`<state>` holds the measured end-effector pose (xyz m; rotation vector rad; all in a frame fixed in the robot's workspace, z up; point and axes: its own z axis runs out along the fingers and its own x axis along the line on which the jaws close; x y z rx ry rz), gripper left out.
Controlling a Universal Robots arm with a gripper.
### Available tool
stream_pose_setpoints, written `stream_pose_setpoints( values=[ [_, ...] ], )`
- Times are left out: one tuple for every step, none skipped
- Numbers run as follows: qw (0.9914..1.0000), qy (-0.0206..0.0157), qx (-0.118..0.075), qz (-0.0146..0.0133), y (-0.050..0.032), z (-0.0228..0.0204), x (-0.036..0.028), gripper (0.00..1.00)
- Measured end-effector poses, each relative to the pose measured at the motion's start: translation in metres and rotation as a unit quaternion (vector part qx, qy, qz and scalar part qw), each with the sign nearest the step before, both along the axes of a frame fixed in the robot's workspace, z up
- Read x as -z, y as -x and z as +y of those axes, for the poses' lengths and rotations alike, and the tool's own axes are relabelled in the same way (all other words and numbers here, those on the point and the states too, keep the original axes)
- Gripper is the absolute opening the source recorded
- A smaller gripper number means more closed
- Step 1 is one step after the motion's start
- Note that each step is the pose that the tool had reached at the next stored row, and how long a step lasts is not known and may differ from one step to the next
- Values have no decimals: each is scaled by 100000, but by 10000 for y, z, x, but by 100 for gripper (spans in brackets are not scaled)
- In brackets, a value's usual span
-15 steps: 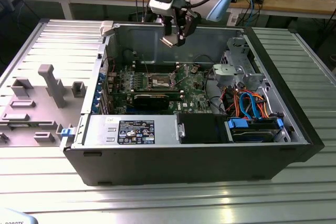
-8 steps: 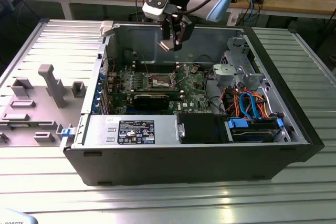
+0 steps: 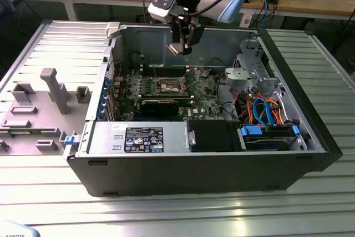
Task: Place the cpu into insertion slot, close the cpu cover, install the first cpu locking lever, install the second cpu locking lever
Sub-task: 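Place the cpu into insertion slot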
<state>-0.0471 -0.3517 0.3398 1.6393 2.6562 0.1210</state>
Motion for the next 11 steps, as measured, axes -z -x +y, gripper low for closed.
stream_pose_setpoints(
  values=[
    [100000, -2, 17, -3, 0, 0, 0, 54],
    [100000, -6, 31, -8, 5, 0, 1, 54],
    [100000, -9, 40, -10, 9, 0, 2, 54],
    [100000, -12, 56, -8, 13, 0, 2, 54],
    [100000, -9, 104, -7, 19, 0, 3, 54],
    [99999, -14, 332, -8, 38, 0, 5, 54],
    [99997, -5, 819, 1, 52, 1, 12, 54],
    [99994, 5, 1093, 12, 57, 1, 20, 54],
    [99991, 22, 1355, 26, 61, 2, 30, 54],
    [99984, 54, 1799, 60, 67, 3, 45, 54],
    [99974, 66, 2299, 90, 71, 4, 60, 54]
  ],
)
